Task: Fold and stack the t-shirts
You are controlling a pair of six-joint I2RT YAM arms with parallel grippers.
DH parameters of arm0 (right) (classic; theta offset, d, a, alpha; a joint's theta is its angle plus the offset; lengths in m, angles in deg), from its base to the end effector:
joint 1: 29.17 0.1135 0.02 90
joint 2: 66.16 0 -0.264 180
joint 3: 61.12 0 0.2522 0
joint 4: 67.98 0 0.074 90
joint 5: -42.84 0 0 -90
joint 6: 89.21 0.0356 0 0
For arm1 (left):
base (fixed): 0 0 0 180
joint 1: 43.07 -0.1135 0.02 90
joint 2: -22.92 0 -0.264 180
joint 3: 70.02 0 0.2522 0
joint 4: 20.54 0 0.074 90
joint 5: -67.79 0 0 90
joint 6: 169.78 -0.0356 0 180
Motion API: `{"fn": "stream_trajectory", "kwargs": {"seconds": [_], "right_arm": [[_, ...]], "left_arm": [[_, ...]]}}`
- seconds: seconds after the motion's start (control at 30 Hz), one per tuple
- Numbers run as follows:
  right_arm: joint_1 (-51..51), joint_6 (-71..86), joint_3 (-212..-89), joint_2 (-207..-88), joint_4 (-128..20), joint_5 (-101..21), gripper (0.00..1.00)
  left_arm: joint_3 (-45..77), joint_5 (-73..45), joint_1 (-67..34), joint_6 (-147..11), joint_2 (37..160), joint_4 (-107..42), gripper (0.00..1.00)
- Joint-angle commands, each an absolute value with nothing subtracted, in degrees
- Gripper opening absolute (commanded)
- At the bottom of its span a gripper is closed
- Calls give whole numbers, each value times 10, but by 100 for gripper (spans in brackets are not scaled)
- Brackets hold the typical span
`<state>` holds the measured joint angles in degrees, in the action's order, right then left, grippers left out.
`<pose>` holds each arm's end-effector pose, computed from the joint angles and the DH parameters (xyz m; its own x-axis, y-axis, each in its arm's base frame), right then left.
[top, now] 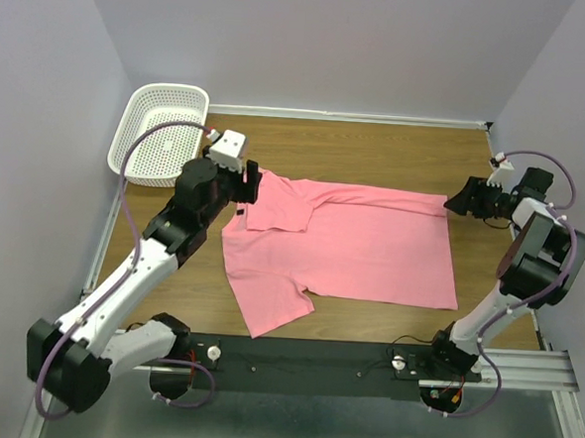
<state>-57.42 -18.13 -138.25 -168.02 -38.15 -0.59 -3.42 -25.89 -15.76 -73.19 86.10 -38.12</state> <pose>0.3297 -0.1478 0.1861 -0.6641 0.1038 -0.7404 -0.2758 0.8864 0.3717 0.2310 -0.1167 0.3374 -0.2621 0.0065 -0.9650 0.3750 0.9221 -0.0957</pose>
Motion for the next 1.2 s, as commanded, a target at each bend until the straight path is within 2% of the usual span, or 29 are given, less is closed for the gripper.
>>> {"fn": "stream_trajectory", "kwargs": {"seconds": [0.0, 0.17, 0.6, 0.73, 1.03, 1.1, 1.17], "right_arm": [[-576, -113, -1448, -1747, -393, -18, 70], [-569, -99, -1486, -1791, -393, -10, 61], [-556, -122, -1460, -1773, -387, 7, 59], [-554, -132, -1455, -1773, -378, 9, 49], [-552, -159, -1434, -1740, -360, 10, 48], [-553, -159, -1430, -1737, -358, 12, 43], [-553, -163, -1426, -1732, -357, 11, 43]], "left_arm": [[-114, -363, -161, -756, 774, -361, 76], [-135, -374, -161, -766, 718, -360, 78], [-125, -349, -162, -764, 732, -372, 78], [-126, -345, -161, -763, 734, -372, 78], [-125, -343, -161, -763, 736, -372, 78], [-125, -341, -162, -763, 735, -372, 78], [-126, -341, -162, -761, 735, -372, 78]]}}
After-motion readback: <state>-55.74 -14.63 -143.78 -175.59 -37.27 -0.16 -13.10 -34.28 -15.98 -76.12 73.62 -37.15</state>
